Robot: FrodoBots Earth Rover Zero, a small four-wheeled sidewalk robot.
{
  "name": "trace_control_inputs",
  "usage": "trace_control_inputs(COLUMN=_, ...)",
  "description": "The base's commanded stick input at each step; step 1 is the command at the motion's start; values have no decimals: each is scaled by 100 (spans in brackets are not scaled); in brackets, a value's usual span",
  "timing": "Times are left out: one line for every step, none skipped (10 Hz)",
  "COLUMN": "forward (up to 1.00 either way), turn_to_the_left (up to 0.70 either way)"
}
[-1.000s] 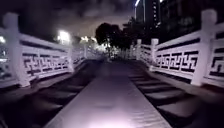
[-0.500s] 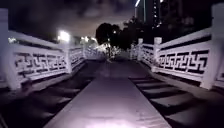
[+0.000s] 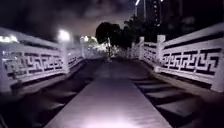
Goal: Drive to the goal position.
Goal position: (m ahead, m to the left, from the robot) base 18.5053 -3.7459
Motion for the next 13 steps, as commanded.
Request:
trace_control_inputs(forward=45, turn_to_the_left=0)
trace_control_inputs(forward=45, turn_to_the_left=0)
trace_control_inputs(forward=45, turn_to_the_left=0)
trace_control_inputs(forward=45, turn_to_the_left=0)
trace_control_inputs(forward=45, turn_to_the_left=0)
trace_control_inputs(forward=45, turn_to_the_left=0)
trace_control_inputs(forward=45, turn_to_the_left=0)
trace_control_inputs(forward=45, turn_to_the_left=0)
trace_control_inputs(forward=45, turn_to_the_left=0)
trace_control_inputs(forward=45, turn_to_the_left=0)
trace_control_inputs(forward=45, turn_to_the_left=0)
trace_control_inputs(forward=45, turn_to_the_left=0)
trace_control_inputs(forward=45, turn_to_the_left=0)
